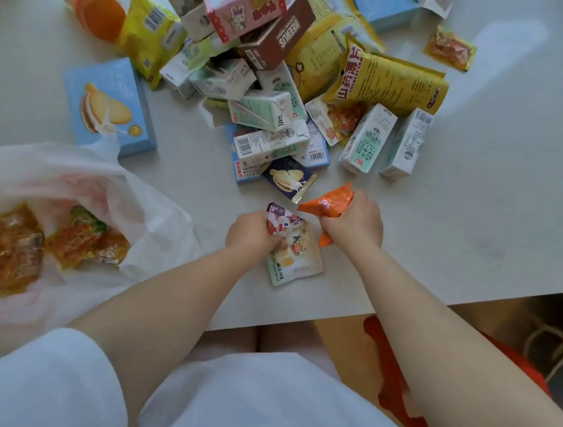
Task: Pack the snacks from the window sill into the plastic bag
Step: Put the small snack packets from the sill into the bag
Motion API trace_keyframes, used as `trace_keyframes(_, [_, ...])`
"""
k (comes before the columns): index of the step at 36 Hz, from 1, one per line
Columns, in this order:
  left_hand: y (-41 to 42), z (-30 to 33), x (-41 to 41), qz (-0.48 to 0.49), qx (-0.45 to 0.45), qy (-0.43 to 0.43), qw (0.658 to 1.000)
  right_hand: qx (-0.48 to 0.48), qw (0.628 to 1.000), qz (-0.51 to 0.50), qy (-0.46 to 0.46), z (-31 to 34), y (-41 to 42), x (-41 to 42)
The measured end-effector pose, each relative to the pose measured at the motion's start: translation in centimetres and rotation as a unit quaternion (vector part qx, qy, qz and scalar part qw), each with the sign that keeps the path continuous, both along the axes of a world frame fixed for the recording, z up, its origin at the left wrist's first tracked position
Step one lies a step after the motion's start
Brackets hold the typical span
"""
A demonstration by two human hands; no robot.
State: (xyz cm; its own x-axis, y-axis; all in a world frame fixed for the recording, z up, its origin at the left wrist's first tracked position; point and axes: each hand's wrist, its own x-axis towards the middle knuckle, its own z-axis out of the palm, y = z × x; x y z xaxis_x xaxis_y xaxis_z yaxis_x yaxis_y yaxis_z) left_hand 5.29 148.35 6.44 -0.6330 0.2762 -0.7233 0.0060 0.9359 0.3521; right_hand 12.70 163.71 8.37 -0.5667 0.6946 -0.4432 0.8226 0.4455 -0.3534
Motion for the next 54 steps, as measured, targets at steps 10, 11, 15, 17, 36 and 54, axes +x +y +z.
trace_keyframes(10, [-5.1,2.9,-7.1,0.019,0.000,0.089,0.996,0.001,0.975,0.222,0.004,2.2,-2.8,-5.4])
trace_keyframes(11, [-5.6,3.0,-7.8,0.018,-0.002,0.104,0.994,-0.018,0.976,0.216,-0.011,2.2,-3.1,-6.3])
trace_keyframes(15, [-7.5,3.1,-9.7,0.019,-0.001,0.132,0.991,-0.039,0.974,0.212,-0.068,1.4,-4.2,-9.0])
trace_keyframes(17, [-8.1,3.0,-10.3,0.023,0.009,0.129,0.991,-0.021,0.974,0.212,-0.074,1.0,-4.7,-9.8])
trace_keyframes(36, [-6.9,4.4,-11.9,0.005,0.127,0.099,0.987,-0.001,0.999,0.039,-0.021,0.4,-5.2,-4.8])
trace_keyframes(54, [2.2,4.5,-10.1,-0.141,0.077,0.191,0.968,-0.069,0.982,0.175,-0.005,3.7,5.0,-8.6])
